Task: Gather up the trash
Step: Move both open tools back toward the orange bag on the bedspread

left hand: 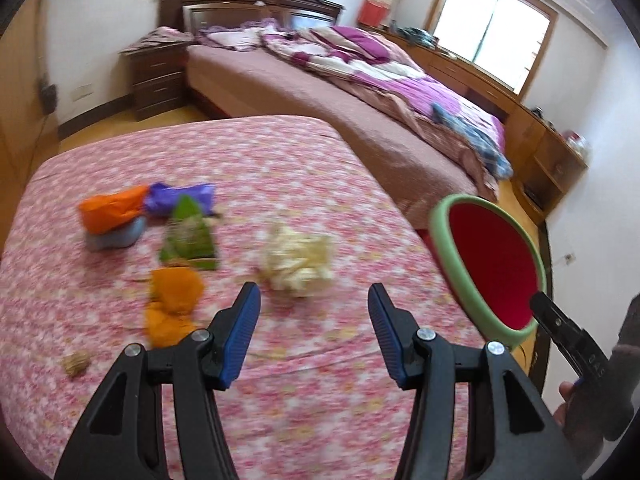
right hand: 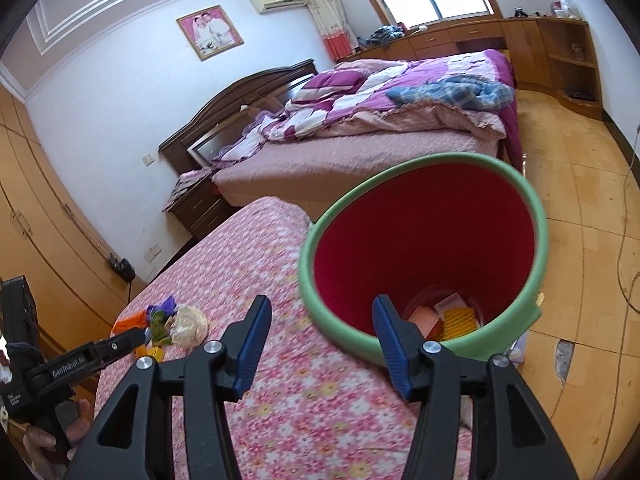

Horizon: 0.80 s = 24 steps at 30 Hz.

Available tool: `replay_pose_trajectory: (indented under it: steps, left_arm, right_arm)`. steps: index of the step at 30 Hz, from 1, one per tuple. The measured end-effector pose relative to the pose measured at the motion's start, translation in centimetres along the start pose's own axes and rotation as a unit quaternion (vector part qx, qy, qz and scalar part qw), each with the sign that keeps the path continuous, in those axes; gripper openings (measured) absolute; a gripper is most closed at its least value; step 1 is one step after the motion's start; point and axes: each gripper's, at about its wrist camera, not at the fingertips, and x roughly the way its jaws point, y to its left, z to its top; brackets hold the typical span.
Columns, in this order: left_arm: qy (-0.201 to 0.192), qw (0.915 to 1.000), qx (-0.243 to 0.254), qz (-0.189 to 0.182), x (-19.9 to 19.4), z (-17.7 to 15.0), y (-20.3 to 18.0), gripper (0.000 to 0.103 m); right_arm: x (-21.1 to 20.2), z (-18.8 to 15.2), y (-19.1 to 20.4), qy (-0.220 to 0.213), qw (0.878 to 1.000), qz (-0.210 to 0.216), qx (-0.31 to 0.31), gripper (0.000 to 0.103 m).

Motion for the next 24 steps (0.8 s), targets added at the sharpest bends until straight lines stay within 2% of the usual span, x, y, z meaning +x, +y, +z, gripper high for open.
replay_pose_trajectory:
  steps: [4,16,24]
  left_arm:
    - [-0.018,0.9992,-0.024,0.028,-0.7,-0.3,2.7,0.056]
    - [-0.003,0.9919,-0.1,0.079,1.1,-1.4,10.1,0.056]
    - [0.019,0.9898,-0.109,0.09,2.8,-2.0,10.9,0.056]
  right_arm:
    - [0.6,-0.5,1.4,0.01,1.0,0.009,-0.011,0.057]
    - [1.5,-1.5,3.1,0.031,0.999,0.011,-0.025,0.058]
    - [2.0,-1.7,3.1,0.04,0.999,0.008,-0.024,0.058]
